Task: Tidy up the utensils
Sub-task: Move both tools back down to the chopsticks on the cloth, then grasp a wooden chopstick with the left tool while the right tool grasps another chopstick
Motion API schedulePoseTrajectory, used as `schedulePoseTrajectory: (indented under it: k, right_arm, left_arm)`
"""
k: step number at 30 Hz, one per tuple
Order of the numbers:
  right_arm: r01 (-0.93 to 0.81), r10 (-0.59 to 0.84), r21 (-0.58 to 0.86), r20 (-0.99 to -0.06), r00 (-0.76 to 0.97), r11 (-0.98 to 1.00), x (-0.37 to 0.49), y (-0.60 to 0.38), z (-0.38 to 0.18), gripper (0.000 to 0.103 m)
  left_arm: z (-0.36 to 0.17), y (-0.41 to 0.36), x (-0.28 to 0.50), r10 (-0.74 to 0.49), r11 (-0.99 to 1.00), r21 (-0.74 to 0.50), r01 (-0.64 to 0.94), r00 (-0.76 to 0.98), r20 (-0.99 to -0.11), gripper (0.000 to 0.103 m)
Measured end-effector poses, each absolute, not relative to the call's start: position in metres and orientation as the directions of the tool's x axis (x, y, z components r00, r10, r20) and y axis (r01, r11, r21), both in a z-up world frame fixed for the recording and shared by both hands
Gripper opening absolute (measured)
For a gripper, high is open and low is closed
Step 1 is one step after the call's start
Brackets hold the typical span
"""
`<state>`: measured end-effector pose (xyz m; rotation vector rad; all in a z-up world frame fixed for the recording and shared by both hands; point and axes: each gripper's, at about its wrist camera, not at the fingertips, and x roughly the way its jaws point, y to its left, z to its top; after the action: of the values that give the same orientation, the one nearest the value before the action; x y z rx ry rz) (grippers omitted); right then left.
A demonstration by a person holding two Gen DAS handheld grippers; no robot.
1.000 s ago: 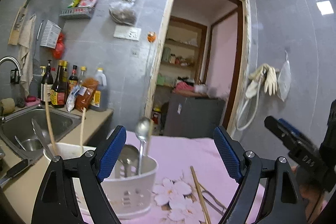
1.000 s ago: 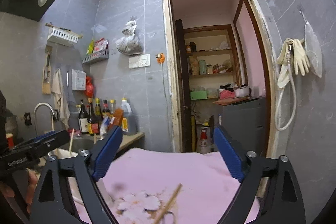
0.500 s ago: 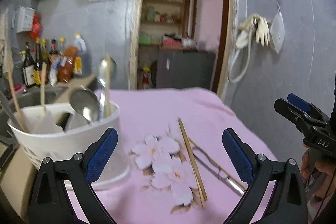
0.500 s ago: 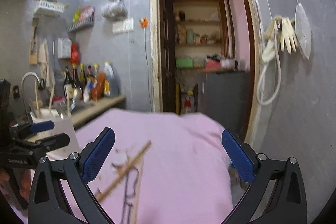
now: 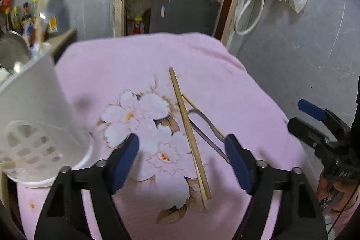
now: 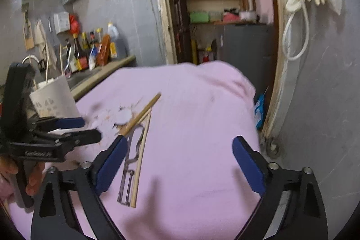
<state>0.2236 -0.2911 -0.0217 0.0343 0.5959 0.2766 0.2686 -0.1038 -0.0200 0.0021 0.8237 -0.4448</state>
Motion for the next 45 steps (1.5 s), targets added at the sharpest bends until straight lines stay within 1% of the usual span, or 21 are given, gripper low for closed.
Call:
schedulePoseTrajectory:
  k: [1, 3, 4, 5, 6, 8, 11, 16, 18, 24, 30, 36, 40, 45]
  right_arm:
    - [-0.255, 0.272, 0.112, -0.568, 0.776, 0.96, 0.227, -0.289, -0.025, 0.085]
    - [-0.276, 0.292, 0.12, -0.596, 0.748, 0.953, 0.231, -0.286, -0.03, 0.078]
    - [-0.288, 0.303, 0.126, -0.61, 0.733, 0.949, 0.233, -0.284, -0.033, 0.073]
    - [-0.297, 0.31, 0.129, -0.624, 0.717, 0.946, 0.236, -0.281, -0.035, 0.069]
    - [-0.308, 0.317, 0.129, -0.638, 0.702, 0.943, 0.238, -0.279, -0.038, 0.066]
    - [-0.329, 0.328, 0.127, -0.658, 0.678, 0.936, 0.241, -0.273, -0.041, 0.057]
    - [-0.359, 0.338, 0.12, -0.691, 0.639, 0.926, 0.245, -0.265, -0.047, 0.055]
    - [-0.371, 0.336, 0.114, -0.715, 0.613, 0.922, 0.249, -0.259, -0.052, 0.056]
    - [-0.368, 0.333, 0.115, -0.717, 0.612, 0.923, 0.249, -0.259, -0.053, 0.056]
    - [-0.367, 0.315, 0.091, -0.723, 0.614, 0.926, 0.25, -0.254, -0.052, 0.056]
    - [-0.366, 0.284, 0.05, -0.732, 0.62, 0.929, 0.251, -0.249, -0.054, 0.054]
    - [-0.388, 0.247, -0.018, -0.744, 0.621, 0.921, 0.252, -0.24, -0.056, 0.047]
    - [-0.411, 0.234, -0.054, -0.752, 0.616, 0.91, 0.257, -0.231, -0.058, 0.044]
    - [-0.415, 0.229, -0.057, -0.761, 0.606, 0.908, 0.272, -0.227, -0.059, 0.037]
  left_arm:
    - [-0.022, -0.104, 0.274, -0.386, 0.906, -0.18, 0.382, 0.574, -0.722, 0.06]
    - [-0.027, -0.105, 0.284, -0.391, 0.905, -0.207, 0.373, 0.53, -0.753, 0.046]
    - [-0.03, -0.106, 0.29, -0.397, 0.902, -0.225, 0.368, 0.503, -0.768, 0.043]
    - [-0.034, -0.106, 0.296, -0.404, 0.9, -0.246, 0.36, 0.476, -0.781, 0.038]
    - [-0.036, -0.106, 0.3, -0.407, 0.899, -0.259, 0.352, 0.46, -0.789, 0.033]
    - [-0.038, -0.106, 0.306, -0.411, 0.9, -0.275, 0.338, 0.448, -0.794, 0.03]
    - [-0.038, -0.103, 0.312, -0.427, 0.895, -0.303, 0.328, 0.43, -0.795, 0.019]
    - [-0.041, -0.106, 0.32, -0.443, 0.889, -0.337, 0.311, 0.398, -0.803, 0.013]
    - [-0.041, -0.104, 0.322, -0.451, 0.885, -0.35, 0.306, 0.389, -0.803, 0.005]
    - [-0.039, -0.093, 0.321, -0.483, 0.874, -0.403, 0.271, 0.398, -0.78, 0.004]
    - [-0.036, -0.077, 0.303, -0.448, 0.894, -0.38, 0.237, 0.428, -0.785, 0.004]
    - [-0.035, -0.072, 0.283, -0.424, 0.905, -0.358, 0.228, 0.444, -0.79, 0.004]
    - [-0.037, -0.064, 0.277, -0.43, 0.903, -0.375, 0.211, 0.443, -0.787, 0.004]
    - [-0.037, -0.055, 0.267, -0.436, 0.9, -0.391, 0.194, 0.445, -0.782, 0.004]
